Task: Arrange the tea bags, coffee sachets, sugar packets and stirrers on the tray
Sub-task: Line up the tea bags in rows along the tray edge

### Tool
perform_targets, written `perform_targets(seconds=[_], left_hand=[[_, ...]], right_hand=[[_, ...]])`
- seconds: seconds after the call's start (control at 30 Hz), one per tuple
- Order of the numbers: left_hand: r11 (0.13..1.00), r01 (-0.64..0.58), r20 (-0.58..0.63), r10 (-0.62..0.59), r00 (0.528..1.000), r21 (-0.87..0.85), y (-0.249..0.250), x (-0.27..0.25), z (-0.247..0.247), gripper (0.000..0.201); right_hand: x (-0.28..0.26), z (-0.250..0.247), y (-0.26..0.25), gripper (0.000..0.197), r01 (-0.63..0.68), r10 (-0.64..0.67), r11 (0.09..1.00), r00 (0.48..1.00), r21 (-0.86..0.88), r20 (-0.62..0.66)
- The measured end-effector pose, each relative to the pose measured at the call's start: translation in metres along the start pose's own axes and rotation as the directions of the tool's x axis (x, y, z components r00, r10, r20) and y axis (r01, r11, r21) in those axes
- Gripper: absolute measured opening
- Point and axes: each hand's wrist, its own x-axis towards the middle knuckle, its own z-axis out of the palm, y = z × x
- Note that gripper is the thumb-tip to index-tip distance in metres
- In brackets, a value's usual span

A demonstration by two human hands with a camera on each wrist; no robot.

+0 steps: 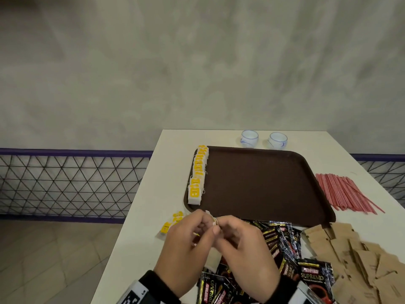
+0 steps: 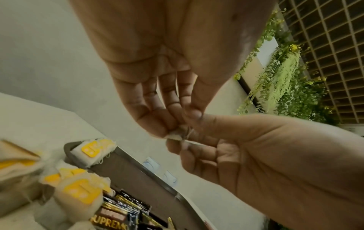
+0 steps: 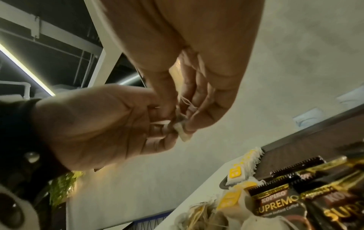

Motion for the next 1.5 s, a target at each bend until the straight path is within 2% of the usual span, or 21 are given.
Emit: perform_targets(seconds=[0.13, 0.2, 0.3, 0.4, 0.53, 0.67, 0.77, 0.97, 1.2, 1.33, 1.4, 1.5], left_hand=[[0.994, 0.053, 0.047, -0.049, 0.998, -0.095, -0.007, 0.002, -0.011, 0.021], [0.992, 0.084, -0.026, -0.087, 0.996, -0.090, -0.015, 0.003, -0.023, 0.021], [0.982, 0.173, -0.153, -0.183, 0.971, -0.080, -0.035, 0.000, -0.044, 0.014], [0.968, 0.244, -0.184, -0.252, 0.950, -0.068, -0.053, -0.007, -0.059, 0.013], [0.963, 0.266, -0.192, -0.269, 0.944, -0.042, -0.067, -0.015, -0.067, 0.019], [0.958, 0.285, -0.174, -0.283, 0.943, -0.018, -0.073, -0.017, -0.069, 0.019], [0.955, 0.296, -0.170, -0.292, 0.941, 0.000, -0.074, -0.018, -0.072, 0.021], [0.950, 0.310, -0.155, -0.304, 0.940, 0.018, -0.076, -0.015, -0.075, 0.022], [0.951, 0.295, -0.086, -0.287, 0.954, 0.094, -0.073, -0.008, -0.065, 0.012], [0.954, 0.251, -0.037, -0.249, 0.968, 0.161, -0.071, -0.002, -0.051, 0.011], [0.953, 0.202, 0.013, -0.210, 0.978, 0.226, -0.073, 0.003, -0.040, 0.013], [0.920, 0.088, 0.120, -0.144, 0.982, 0.382, -0.075, 0.015, -0.017, 0.031]], right_hand=[[0.018, -0.004, -0.001, 0.015, -0.012, 0.012, 1.000, 1.000, -0.004, -0.027], [0.037, -0.007, 0.003, 0.016, -0.058, 0.055, 0.997, 0.995, -0.041, -0.079], [0.079, -0.009, 0.020, 0.011, -0.212, 0.205, 0.976, 0.972, -0.049, -0.118], [0.122, -0.001, 0.041, 0.019, -0.311, 0.298, 0.939, 0.949, -0.145, -0.101], [0.157, 0.022, 0.059, 0.024, -0.412, 0.409, 0.888, 0.911, -0.206, -0.058], [0.170, 0.043, 0.063, 0.025, -0.442, 0.433, 0.853, 0.896, -0.277, -0.095], [0.174, 0.047, 0.060, 0.011, -0.470, 0.448, 0.830, 0.882, -0.299, -0.142], [0.175, 0.047, 0.056, 0.029, -0.497, 0.465, 0.815, 0.868, -0.299, -0.173], [0.172, 0.022, 0.040, 0.032, -0.406, 0.393, 0.857, 0.913, -0.318, -0.107], [0.157, -0.016, 0.008, 0.027, -0.278, 0.290, 0.908, 0.957, -0.314, -0.011], [0.139, -0.032, -0.002, 0.023, -0.222, 0.254, 0.893, 0.967, -0.391, 0.033], [0.112, -0.037, -0.003, 0.024, -0.172, 0.304, 0.788, 0.944, -0.590, 0.131]])
